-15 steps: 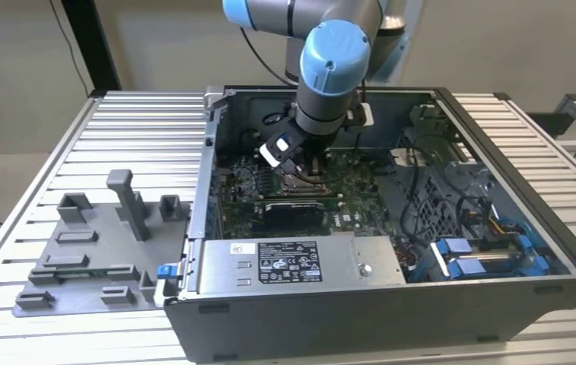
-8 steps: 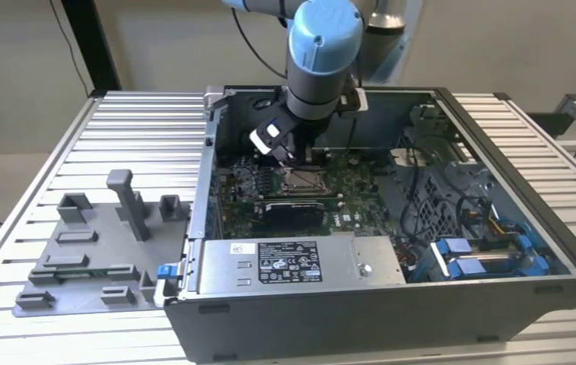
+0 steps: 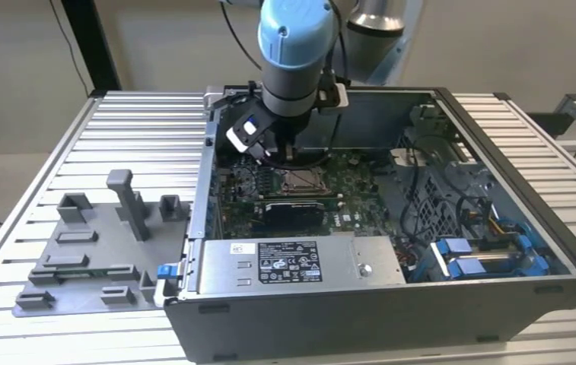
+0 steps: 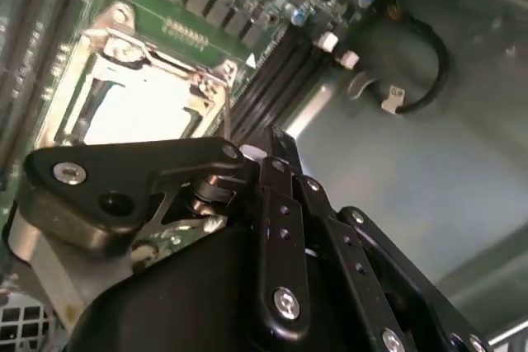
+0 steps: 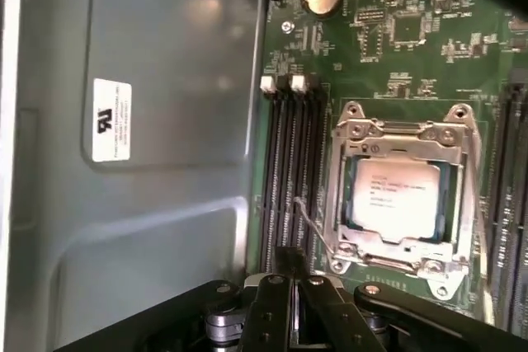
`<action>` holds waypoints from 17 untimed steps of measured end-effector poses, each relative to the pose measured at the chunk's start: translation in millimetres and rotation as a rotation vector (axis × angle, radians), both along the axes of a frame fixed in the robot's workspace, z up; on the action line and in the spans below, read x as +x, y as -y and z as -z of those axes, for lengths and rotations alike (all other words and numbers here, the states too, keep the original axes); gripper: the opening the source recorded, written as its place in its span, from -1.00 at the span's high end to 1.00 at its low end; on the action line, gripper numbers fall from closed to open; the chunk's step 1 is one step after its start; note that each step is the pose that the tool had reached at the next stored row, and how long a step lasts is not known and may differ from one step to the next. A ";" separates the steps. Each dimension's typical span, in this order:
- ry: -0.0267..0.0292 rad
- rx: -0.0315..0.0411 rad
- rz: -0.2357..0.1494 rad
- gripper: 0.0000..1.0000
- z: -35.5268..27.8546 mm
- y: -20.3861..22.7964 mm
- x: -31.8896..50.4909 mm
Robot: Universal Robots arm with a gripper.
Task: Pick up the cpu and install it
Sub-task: 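Place the cpu into insertion slot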
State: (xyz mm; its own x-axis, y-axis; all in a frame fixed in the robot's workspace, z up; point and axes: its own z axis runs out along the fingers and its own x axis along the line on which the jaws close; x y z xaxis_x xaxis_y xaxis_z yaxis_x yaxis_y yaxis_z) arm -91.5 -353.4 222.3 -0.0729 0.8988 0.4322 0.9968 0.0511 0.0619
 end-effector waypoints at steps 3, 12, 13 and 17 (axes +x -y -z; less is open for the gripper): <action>0.0032 -0.0001 0.000 1.00 2.1 3.1 -0.3; 0.0107 0.0000 0.000 1.00 17.2 3.7 -0.2; 0.0108 -0.0001 0.000 1.00 17.6 3.8 -0.3; 0.0117 0.0000 0.000 1.00 19.7 3.7 -0.8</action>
